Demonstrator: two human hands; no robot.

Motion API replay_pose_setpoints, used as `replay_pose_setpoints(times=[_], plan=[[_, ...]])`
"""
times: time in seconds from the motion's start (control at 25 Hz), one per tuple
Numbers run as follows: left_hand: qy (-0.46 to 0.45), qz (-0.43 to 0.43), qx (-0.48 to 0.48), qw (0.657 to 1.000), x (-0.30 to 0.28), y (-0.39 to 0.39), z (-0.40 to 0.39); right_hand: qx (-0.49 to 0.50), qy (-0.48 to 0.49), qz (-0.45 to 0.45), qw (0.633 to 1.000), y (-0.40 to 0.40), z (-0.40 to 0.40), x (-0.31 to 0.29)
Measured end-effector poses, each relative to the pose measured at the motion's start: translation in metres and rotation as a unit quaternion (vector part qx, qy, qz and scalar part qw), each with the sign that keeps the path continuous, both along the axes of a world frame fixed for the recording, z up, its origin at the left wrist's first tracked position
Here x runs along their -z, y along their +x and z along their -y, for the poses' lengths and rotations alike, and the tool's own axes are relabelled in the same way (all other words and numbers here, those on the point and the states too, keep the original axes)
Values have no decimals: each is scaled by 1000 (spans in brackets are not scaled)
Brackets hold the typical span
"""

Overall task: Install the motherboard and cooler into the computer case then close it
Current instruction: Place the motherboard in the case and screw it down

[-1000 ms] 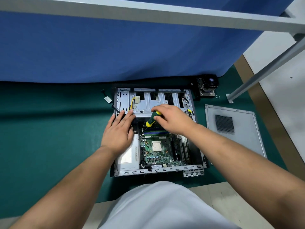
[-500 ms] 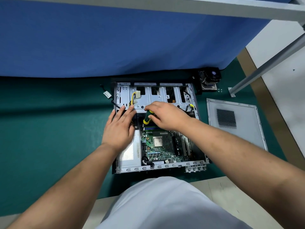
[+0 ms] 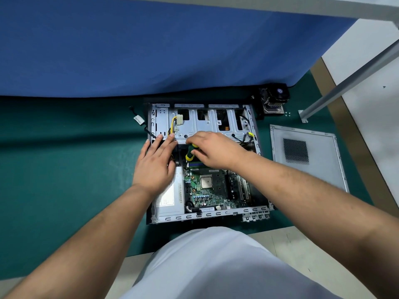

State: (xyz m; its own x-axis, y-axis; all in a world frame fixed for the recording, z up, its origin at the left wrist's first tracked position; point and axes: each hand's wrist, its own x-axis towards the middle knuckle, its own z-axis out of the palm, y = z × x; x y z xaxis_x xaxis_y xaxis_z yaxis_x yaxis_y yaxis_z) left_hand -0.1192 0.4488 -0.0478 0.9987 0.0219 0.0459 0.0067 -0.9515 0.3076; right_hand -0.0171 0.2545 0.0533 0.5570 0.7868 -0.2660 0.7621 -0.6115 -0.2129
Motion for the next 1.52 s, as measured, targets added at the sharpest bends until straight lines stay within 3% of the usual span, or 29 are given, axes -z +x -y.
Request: replay_pose_setpoints(times=[0.16,0.32,0.56,0.64,0.76,0.84,0.96,1.04,1.2,1.4,1.52], plan=[[0,4,-2,1000,2,-1,0,15,-20,2,1000,1,-8,-5],[-4,6,-3,1000,0,0,0,60,-93,76,991,4,-19,-1],[-11,4,-4,1000,-2,-1,2,3,-100,-55,993,7,-21,-10],[-13,0,-4,1000,-2,0,1,-4,-91,-18,996,5,-23,-11],[-17,1,-4,1000,-3,-1,1,60,-130,89,986,0,-32,-5],[-23,3,-6,1000,-3,-1,2,62,-144,57,986,2,-33,-3],[-22,1,-5,1000,-3,-1,2,-24,-113,-34,993,4,-22,-9],[-23,-2,-5,1000,-2,-1,2,-58,-97,-34,993,3,-16,-7],[-24,2,-4,1000,-2,0,2,34,-86,47,995,-2,-25,4],[-26,3,-6,1000,-1,0,2,59,-60,-77,993,2,-22,-4],[-27,1,-6,1000,0,1,1,64,-75,-24,995,0,-23,-1]])
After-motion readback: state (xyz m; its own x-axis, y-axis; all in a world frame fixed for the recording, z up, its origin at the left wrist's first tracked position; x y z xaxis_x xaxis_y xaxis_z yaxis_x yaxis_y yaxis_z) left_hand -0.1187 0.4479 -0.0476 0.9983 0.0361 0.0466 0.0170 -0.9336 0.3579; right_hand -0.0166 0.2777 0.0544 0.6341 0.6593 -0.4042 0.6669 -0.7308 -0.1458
